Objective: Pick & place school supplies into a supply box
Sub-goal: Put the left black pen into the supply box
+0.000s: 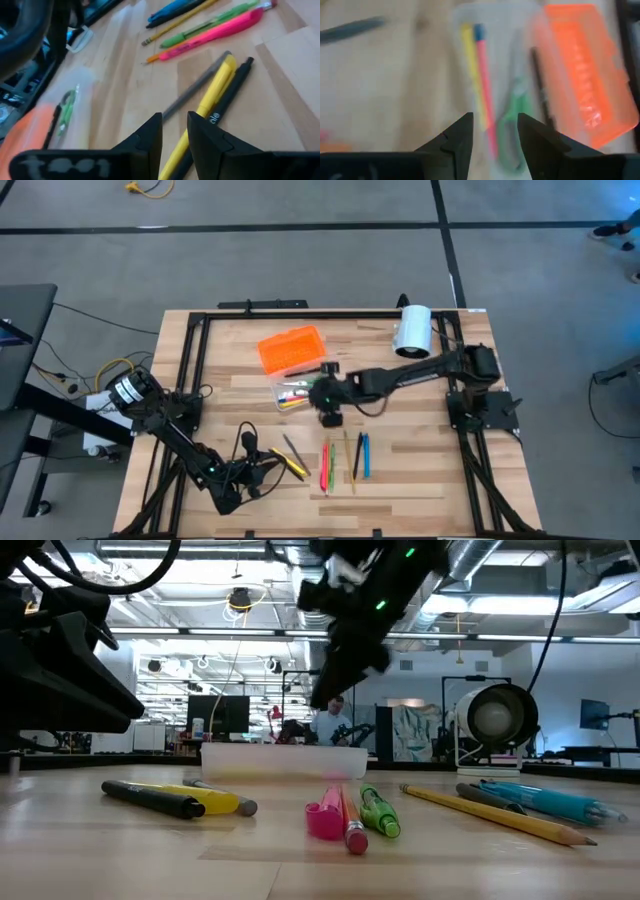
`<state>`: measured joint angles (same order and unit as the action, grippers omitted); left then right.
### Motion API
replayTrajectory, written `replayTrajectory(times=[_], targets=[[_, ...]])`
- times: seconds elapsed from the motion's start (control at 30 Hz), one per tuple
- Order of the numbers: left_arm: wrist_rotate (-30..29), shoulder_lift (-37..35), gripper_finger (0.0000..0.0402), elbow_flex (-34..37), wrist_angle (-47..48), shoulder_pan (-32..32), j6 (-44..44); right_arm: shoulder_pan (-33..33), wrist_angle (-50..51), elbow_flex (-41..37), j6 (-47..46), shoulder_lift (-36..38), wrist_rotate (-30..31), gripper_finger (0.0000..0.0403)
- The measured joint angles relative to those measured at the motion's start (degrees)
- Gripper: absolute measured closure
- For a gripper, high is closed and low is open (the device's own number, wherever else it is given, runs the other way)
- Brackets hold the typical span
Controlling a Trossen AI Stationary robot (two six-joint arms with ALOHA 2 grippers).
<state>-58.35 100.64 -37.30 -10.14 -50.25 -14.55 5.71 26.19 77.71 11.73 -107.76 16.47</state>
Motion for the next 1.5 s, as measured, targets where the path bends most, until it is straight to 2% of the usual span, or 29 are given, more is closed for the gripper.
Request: replayTrajectory(times=[0.07, 0.17, 0.3, 0.5, 0.8, 0.93, 1.1, 1.3, 1.5], targets=[[2.41, 0.0, 0.0319, 0.0, -0.64, 0.37, 0.07, 3.04, 3.5, 0.11, -2.3, 1.75, 0.12, 0.0256], [10.44, 0.02, 0.0319, -0.02, -2.34, 1.58, 1.91, 8.2, 8.9, 0.09, -6.8, 4.31, 0.14, 0.0262], [17.49, 0.04, 0.0319, -0.02, -6.93, 3.62, 9.1, 15.91, 13.04, 0.07, -13.21, 6.77, 1.72, 0.0271], [24.0, 0.04, 0.0319, -0.04, -10.05, 7.26, 14.81, 28.64, 16.63, 0.05, -21.34, 9.38, 11.34, 0.0279], [36.65, 0.04, 0.0319, -0.04, -9.88, 13.26, 15.74, 46.18, 20.19, 0.04, -37.57, 9.36, 25.87, 0.0282], [40.1, 0.01, 0.0319, -0.08, -8.79, 15.56, 15.58, 52.7, 20.08, 0.02, -43.13, 9.33, 32.37, 0.0282], [43.36, -0.19, 0.0319, -0.21, -5.38, 17.81, 12.47, 58.76, 20.07, 0.02, -48.86, 9.24, 37.98, 0.0282], [46.79, -0.52, 0.0319, -0.54, -2.19, 18.93, 8.77, 62.34, 20.06, 0.02, -52.91, 9.2, 40.62, 0.0282], [45.76, -1.7, 0.0319, -5.46, 10.8, 17.92, 6.75, 62.19, 20.0, -0.13, -53.35, 9.04, 40.72, 0.0282]])
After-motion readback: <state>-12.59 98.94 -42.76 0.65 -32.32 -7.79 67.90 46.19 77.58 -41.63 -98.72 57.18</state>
